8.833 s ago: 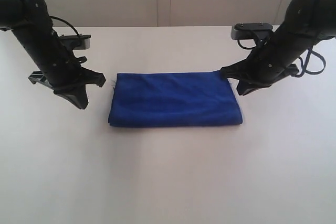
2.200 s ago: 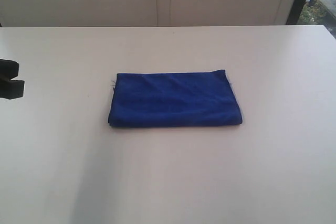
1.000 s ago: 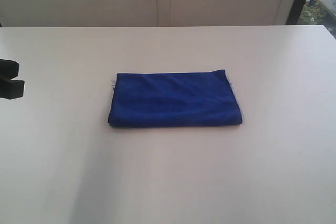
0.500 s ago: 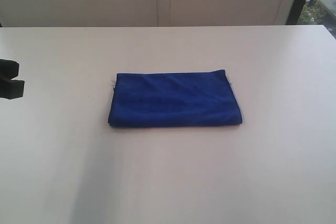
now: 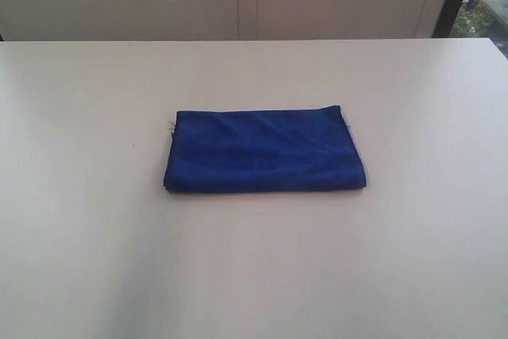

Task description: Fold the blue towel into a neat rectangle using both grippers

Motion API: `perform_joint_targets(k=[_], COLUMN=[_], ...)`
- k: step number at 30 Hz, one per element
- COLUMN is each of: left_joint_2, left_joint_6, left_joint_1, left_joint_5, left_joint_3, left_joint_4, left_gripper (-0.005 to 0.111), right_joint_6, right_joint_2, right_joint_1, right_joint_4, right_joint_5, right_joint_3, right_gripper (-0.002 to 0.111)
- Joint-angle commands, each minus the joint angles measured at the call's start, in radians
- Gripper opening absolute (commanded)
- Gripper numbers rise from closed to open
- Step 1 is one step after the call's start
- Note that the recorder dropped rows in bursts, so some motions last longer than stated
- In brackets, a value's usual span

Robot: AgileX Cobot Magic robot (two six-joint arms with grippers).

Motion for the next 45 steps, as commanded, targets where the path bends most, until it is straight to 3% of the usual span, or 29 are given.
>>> perform_joint_targets(k=[1,8,12,17,23,31,45], left_joint_2=[-0.11,-0.239,-0.301,-0.396,-0.522,-0.649,-0.649], left_joint_6=[0.002,0.002,0.002,0.002,0.002,0.002,0.002], left_joint_1=[0.057,0.176,0.212,0.252,0.254,0.254,0.252], left_joint_5=[0.004,0.019,0.165,0.259,0.253,0.253,0.236], left_joint_3=[0.005,0.005,0.022,0.165,0.371,0.551,0.621], left_joint_4=[-0.002,-0.002,0.021,0.024,0.031,0.055,0.062], left_gripper=[0.0,0.0,0.0,0.0,0.0,0.0,0.0], right_joint_6=[0.001,0.001,0.001,0.001,0.001,0.001,0.001], right_joint_2=[-0.006,-0.006,-0.006,-0.006,-0.006,-0.006,-0.006], right_joint_1=[0.005,0.005,0.005,0.005,0.005,0.005,0.005], right_joint_4=[-0.003,-0.003,-0.003,-0.003,-0.003,-0.003,-0.003], right_joint_5=[-0.003,-0.003,-0.003,-0.003,-0.003,-0.003,-0.003], right_joint_3=[0.004,0.004,0.004,0.004,0.004,0.004,0.004], right_gripper=[0.0,0.0,0.0,0.0,0.0,0.0,0.0])
